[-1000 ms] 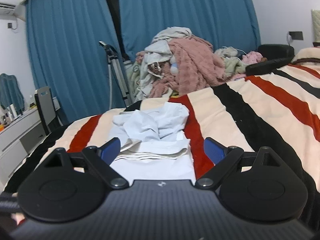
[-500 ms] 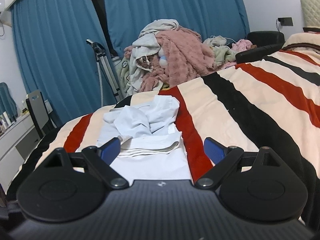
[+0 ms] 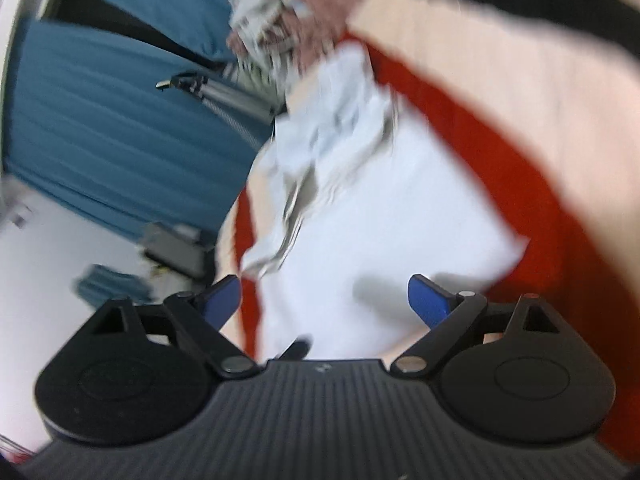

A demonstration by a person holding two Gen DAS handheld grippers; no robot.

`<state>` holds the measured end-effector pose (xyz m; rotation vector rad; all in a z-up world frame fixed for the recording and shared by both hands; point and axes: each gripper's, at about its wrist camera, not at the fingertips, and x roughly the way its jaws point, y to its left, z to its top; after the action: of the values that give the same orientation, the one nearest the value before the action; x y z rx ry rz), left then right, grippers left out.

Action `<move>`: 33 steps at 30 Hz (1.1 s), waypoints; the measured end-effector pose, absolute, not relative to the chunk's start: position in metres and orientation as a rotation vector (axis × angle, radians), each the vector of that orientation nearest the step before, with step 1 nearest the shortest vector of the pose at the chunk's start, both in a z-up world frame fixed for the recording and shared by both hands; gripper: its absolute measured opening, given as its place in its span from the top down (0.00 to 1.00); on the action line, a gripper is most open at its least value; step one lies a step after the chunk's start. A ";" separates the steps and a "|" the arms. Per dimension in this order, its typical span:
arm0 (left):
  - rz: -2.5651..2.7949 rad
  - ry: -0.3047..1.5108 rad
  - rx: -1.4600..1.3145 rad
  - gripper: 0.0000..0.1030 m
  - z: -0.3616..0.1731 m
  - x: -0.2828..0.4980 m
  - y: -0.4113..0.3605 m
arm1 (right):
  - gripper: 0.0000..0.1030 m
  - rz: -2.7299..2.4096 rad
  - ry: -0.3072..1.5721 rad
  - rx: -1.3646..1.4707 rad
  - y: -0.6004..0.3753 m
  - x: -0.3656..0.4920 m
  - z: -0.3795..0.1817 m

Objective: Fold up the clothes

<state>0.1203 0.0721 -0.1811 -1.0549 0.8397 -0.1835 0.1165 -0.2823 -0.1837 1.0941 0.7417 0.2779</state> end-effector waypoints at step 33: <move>-0.410 0.465 -0.863 0.96 -0.077 0.032 0.074 | 0.92 0.089 0.283 1.009 -0.295 0.048 -0.149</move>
<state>0.0322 0.0741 -0.0771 -0.8629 0.4652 -0.4100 0.0484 -0.2946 -0.1491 1.0092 0.2829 0.0891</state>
